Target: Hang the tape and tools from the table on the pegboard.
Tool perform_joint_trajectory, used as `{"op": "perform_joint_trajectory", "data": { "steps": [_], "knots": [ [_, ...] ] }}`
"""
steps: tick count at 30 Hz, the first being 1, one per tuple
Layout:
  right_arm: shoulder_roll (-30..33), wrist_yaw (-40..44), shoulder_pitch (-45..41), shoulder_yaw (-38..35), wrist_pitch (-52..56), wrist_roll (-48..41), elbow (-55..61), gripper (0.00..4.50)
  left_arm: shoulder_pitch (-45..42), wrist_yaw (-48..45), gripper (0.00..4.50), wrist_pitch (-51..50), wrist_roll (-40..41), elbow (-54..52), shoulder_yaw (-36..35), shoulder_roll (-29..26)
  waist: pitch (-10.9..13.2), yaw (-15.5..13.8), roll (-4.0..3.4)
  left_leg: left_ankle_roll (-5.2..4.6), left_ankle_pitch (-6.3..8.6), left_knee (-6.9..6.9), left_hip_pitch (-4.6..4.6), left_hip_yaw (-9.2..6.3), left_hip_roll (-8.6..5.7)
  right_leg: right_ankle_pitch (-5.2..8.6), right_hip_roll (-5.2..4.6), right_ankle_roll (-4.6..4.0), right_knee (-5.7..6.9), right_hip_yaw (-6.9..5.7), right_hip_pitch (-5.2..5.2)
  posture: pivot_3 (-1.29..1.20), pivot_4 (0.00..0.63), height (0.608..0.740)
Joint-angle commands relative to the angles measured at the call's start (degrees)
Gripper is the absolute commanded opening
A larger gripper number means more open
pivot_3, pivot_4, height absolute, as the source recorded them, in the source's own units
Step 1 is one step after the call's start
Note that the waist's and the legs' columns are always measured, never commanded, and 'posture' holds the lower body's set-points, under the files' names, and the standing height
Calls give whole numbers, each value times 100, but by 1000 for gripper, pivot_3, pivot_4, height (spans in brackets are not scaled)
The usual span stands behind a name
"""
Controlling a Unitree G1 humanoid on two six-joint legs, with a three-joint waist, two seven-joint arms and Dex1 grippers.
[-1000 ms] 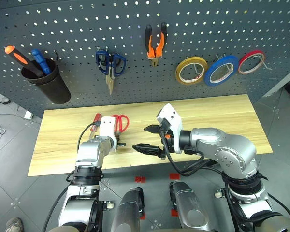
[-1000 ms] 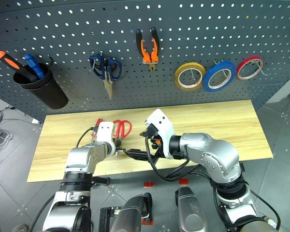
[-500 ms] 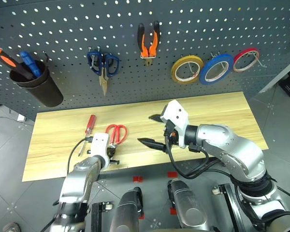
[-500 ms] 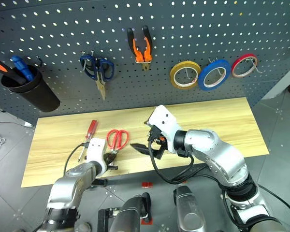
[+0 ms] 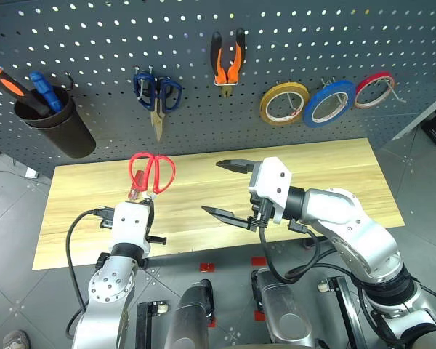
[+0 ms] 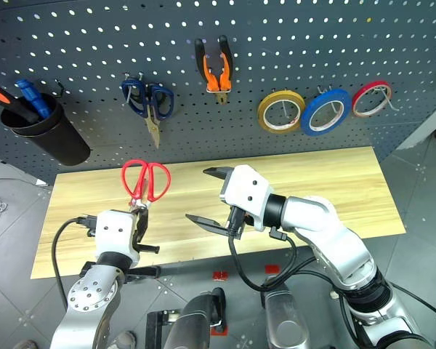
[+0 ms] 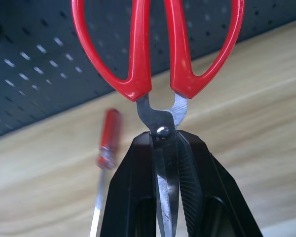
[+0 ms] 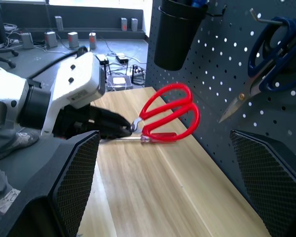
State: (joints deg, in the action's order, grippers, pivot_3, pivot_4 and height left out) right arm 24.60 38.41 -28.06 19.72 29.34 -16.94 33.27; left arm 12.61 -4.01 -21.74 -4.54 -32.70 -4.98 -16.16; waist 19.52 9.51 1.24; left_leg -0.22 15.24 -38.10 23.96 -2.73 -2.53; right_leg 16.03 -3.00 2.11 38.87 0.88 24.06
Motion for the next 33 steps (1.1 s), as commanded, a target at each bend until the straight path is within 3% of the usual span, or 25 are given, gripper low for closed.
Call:
{"op": "perform_joint_trajectory", "data": {
  "steps": [1, 13, 22, 33],
  "knots": [
    [-14, 42, -9, -95, -298, 68, 192, 4500, -36, 79, 312, 195, -191, -467, -103, -9, 0, 0, 0, 0, 0, 0, 0, 0, 0, 0, 0, 0, 0, 0, 0, -330, 351, 740],
    [-182, -79, 15, -120, -523, 303, 27, 4500, -1084, -47, 312, 70, -450, -570, 74, -94, 0, 6, 1, 0, 0, -3, 2, 1, 0, 0, 3, -1, 5, -3, 0, -331, 344, 740],
    [-655, -308, -98, -427, -499, 75, -16, 4500, -1286, -151, 312, 371, -759, -599, 234, -278, 0, 20, 1, 0, 0, -9, 2, 1, 0, -1, 5, -2, 9, 0, 0, -333, 345, 740],
    [-794, -405, -50, -493, -492, 81, -61, 4500, -1709, -156, 312, 431, -932, -456, 211, -295, 0, 24, 1, 0, -1, -9, 2, 1, 0, -3, 6, -4, 12, -2, 0, -332, 347, 740]
  ]
}}
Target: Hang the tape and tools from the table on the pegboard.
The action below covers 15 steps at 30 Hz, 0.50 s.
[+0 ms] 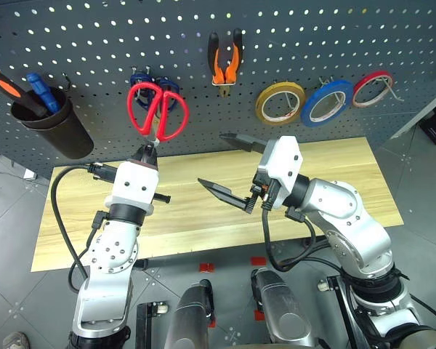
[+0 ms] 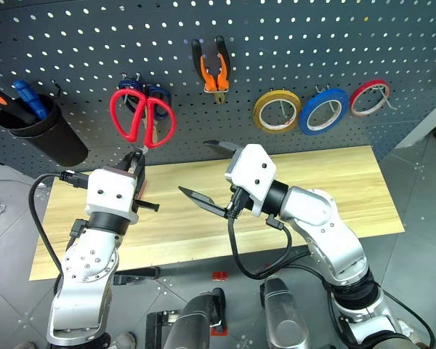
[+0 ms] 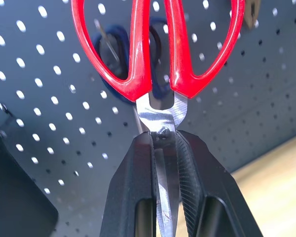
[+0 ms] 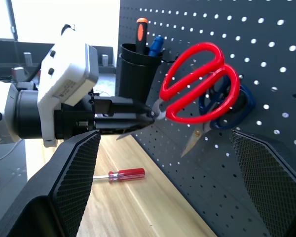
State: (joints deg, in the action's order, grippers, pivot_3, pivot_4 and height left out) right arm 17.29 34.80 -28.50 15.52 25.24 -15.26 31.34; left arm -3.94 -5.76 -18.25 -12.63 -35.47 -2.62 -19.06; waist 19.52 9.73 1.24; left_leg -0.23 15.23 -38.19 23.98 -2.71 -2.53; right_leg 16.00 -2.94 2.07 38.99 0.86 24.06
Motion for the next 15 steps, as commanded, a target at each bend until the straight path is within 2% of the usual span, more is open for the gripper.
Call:
{"op": "perform_joint_trajectory", "data": {
  "steps": [1, 10, 15],
  "knots": [
    [-70, -42, -18, -74, -79, -86, 120, 4500, -66, 19, 312, 61, -125, -167, -38, 11, 0, 6, 0, 0, 0, -1, 0, 0, 0, 0, 0, 0, 0, 1, 0, -332, 347, 740],
    [-177, -5, -154, -74, -41, -117, 3, 4500, -211, 50, 312, -341, -37, 255, -284, 164, 0, 6, 0, 0, 0, -4, -1, 0, 1, 0, 2, 0, 3, 0, 0, -328, 348, 740],
    [-266, 11, -294, -60, -85, -114, -113, 4500, -740, -27, 312, -136, 1, 1016, -201, 67, 0, -3, 1, 0, 0, -10, 1, -2, 0, 0, 2, 0, 4, -2, -1, -328, 348, 740]
  ]
}}
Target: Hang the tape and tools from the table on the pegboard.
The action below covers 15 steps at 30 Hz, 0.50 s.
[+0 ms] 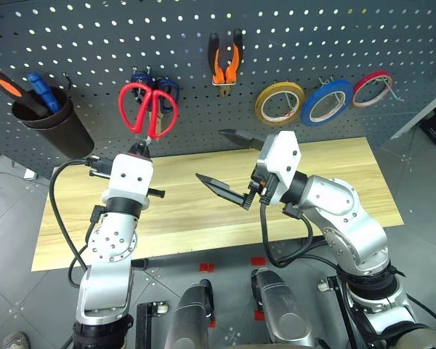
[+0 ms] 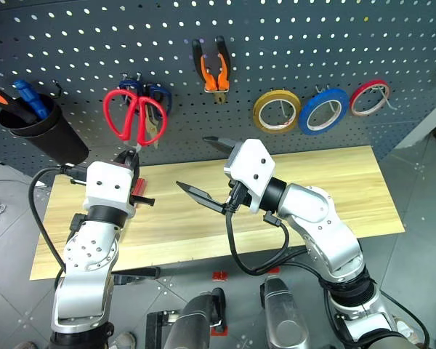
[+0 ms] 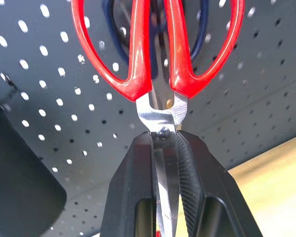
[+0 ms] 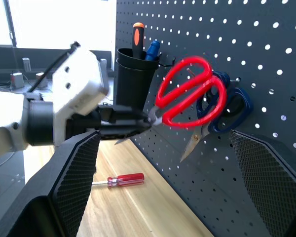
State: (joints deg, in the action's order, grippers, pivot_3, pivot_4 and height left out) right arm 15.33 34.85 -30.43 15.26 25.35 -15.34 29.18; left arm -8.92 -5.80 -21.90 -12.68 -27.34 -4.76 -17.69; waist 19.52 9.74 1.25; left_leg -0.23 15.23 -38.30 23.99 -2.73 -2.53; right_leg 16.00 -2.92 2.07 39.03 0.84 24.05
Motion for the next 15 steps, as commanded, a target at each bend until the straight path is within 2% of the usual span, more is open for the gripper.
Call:
{"op": "perform_joint_trajectory", "data": {
  "steps": [1, 5, 7, 8, 12, 15],
  "knots": [
    [-88, 13, -122, -27, -110, -103, 85, 4500, -369, -23, 312, 295, 13, 367, 34, -81, 0, -4, 0, 0, 0, -2, 0, 0, 0, 0, 0, 0, 0, 0, 0, -329, 347, 740],
    [-135, 37, -171, -7, -149, -81, 38, 4500, -659, -45, 312, 449, 45, 781, 76, -101, 0, -1, 1, 0, 0, -4, 3, 1, 0, -1, 0, 0, -1, 1, 1, -333, 346, 740],
    [-161, 35, -202, 5, -168, -63, 8, 4500, -691, -15, 1037, 455, 91, 862, 27, -58, 0, 5, 1, 0, 0, -4, 4, 1, 0, -1, 0, 0, -1, 1, 1, -338, 346, 740],
    [-171, 23, -217, 13, -176, -39, -13, 4500, -687, -23, 1229, 445, 131, 874, 6, -37, 0, 17, 0, 0, 0, -4, 4, 2, 0, -1, 0, 0, -1, 1, 1, -338, 346, 740],
    [-133, -39, -181, 74, -104, 99, -83, 4500, -468, -78, 2474, 243, 238, 734, -44, -7, 0, 33, 0, 0, 0, -4, 3, 1, 1, -1, 0, 0, 1, 1, 2, -337, 353, 740],
    [-8, -115, -31, 221, 437, 129, -44, 4500, -33, -641, 3408, -491, 1048, 638, -268, 109, 0, 73, 0, 0, 0, -3, 3, 2, 1, -1, 0, 0, 0, 3, 2, -333, 362, 740]
  ]
}}
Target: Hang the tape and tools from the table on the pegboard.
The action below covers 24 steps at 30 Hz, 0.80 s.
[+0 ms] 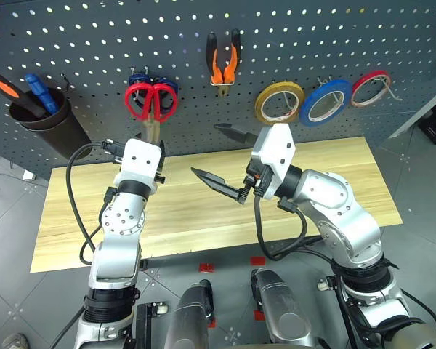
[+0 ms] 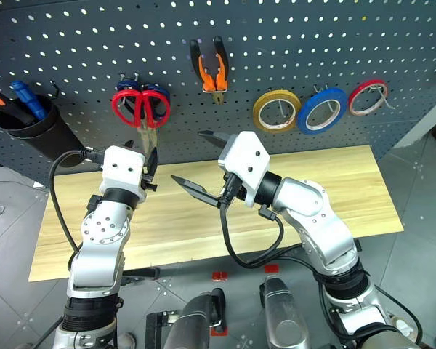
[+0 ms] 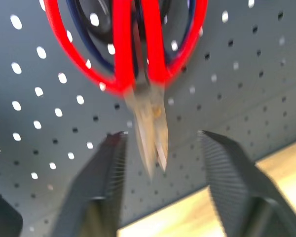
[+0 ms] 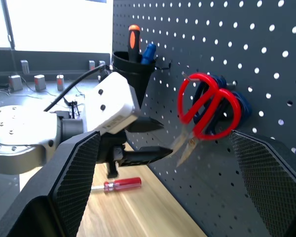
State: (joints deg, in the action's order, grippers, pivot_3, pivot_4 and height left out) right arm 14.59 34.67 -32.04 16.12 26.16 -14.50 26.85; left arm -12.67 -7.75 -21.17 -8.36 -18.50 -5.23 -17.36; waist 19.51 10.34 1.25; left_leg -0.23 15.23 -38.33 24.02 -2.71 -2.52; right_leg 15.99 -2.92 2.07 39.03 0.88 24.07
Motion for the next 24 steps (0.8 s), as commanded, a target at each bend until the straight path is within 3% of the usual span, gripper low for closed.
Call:
{"op": "perform_joint_trajectory", "data": {
  "steps": [1, 2, 6, 10, 15, 24],
  "knots": [
    [78, -152, 167, 170, 533, 38, 206, 4500, 450, -564, 3733, -782, 841, -249, -351, 88, 0, 36, 0, 0, 0, 0, 0, -1, 0, 0, 0, 0, -1, -1, -1, -333, 362, 740],
    [78, -215, 190, 187, 711, 12, 235, 4500, 515, -672, 4007, -976, 1021, -243, -470, 61, 1, 50, 1, 0, 0, 1, 0, -1, 1, 0, 0, 0, -2, -1, 0, -331, 366, 740],
    [-371, -889, 66, 183, 2047, -127, 296, 4500, 457, -783, 4007, -1561, 1382, 333, -1196, -396, 5, 75, 7, 0, -1, -3, 1, -7, 7, -1, 4, -2, 6, -4, 3, -328, 385, 740],
    [-948, -1314, -296, 226, 2945, -195, 213, 4500, -97, -776, 4007, -1524, 1373, 1469, -1419, -919, 20, 77, 4, 0, 0, -2, 1, -6, 8, -2, 7, -4, 5, -2, 4, -330, 413, 740],
    [-1286, -1617, -603, 268, 3678, -178, 96, 4500, -724, -1347, 4007, -1435, 1644, 2684, -1352, -1309, 130, 58, 37, 0, 0, -2, 6, -7, 6, -2, 2, -4, -2, -4, 9, -329, 457, 740],
    [-1330, -1659, -968, 321, 4144, -316, 190, 4500, -1945, -1661, 4007, -1127, 1657, 5193, -1132, -1564, 295, 95, 51, 1, 0, -10, 43, -4, 5, -3, 0, -5, 0, -9, 49, -359, 475, 740]
  ]
}}
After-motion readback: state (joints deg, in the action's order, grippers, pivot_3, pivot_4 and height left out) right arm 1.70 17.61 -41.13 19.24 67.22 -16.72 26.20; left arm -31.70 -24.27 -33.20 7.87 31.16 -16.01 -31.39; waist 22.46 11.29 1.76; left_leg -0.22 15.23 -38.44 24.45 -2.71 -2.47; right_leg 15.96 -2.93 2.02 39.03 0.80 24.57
